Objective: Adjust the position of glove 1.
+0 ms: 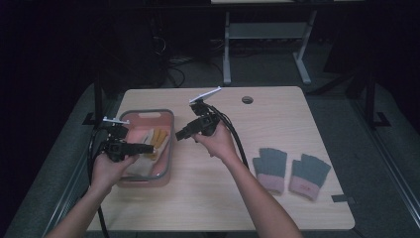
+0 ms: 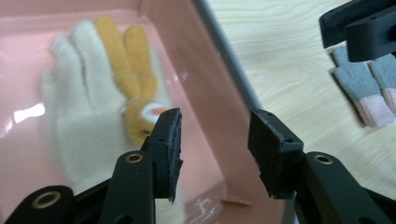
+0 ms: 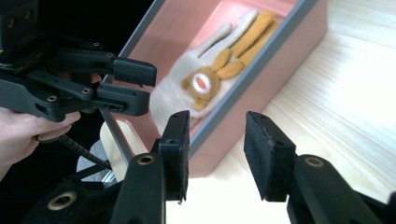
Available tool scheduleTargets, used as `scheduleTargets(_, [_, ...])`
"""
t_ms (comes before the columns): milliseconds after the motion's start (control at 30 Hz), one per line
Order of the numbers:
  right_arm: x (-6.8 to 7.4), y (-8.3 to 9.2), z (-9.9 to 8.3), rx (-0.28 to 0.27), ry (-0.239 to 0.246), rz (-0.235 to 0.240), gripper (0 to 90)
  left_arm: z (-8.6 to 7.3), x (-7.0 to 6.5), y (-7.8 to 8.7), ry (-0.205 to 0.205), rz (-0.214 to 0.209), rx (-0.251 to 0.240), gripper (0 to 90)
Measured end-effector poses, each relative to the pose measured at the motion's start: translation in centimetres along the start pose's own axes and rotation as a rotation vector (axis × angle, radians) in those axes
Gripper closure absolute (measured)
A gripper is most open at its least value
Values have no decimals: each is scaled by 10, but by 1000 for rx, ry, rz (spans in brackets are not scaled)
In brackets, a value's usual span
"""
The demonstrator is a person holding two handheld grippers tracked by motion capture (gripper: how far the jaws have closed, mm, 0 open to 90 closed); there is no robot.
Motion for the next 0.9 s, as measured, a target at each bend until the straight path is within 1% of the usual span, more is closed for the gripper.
scheduleTargets(33, [-1,3,-1,-4,1,-2,598,1,-2,1,-6,-6,1,538])
scheduleTargets(67, [-1,5,-1,-7,5,-4,587,3,-6,1,3,-15,-6,534])
scheduleTargets(100, [-2,8,-2,-14,5,-6,582,4,-9,1,2,-18,-15,531])
scheduleTargets(233, [-4,19,-5,-33,19,-9,573,9,-21,2,-15,-28,-22,513])
scheduleTargets(300, [-5,23,-7,-40,10,-11,564,11,-27,2,-31,-35,-24,500])
scheduleTargets(400, [-8,31,-11,-52,8,-19,555,14,-35,3,-36,-43,-37,491])
scheduleTargets(433, [-9,33,-12,-54,5,-20,551,15,-38,2,-39,-46,-35,481])
scheduleTargets(467, [-11,36,-13,-58,12,-24,550,15,-40,2,-44,-45,-34,469])
scheduleTargets(533, [-12,40,-15,-62,5,-26,544,16,-44,2,-53,-48,-37,454])
scheduleTargets(600, [-14,46,-19,-65,3,-30,538,18,-49,1,-57,-51,-41,439])
scheduleTargets(633, [-14,47,-20,-69,0,-33,536,19,-53,1,-54,-64,-45,433])
scheduleTargets(667, [-16,51,-21,-76,7,-36,533,21,-55,1,-50,-68,-49,420])
scheduleTargets(700, [-16,51,-21,-76,7,-36,533,21,-55,1,-50,-68,-49,410])
scheduleTargets(800, [-20,60,-28,-79,-10,-47,525,23,-62,-2,-57,-74,-52,382])
scheduleTargets(900, [-24,67,-32,-89,-17,-53,513,26,-70,-3,-65,-81,-57,355])
Point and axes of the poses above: each handheld gripper's, and its own axes: y roughly backward along the jaws, z roughly out of its top, x roughly to its left, the point moved 10 cm from there along -y, roughly forward along the jaws, and after that the axes turned 10 degrees about z, right-handed, at the moved point
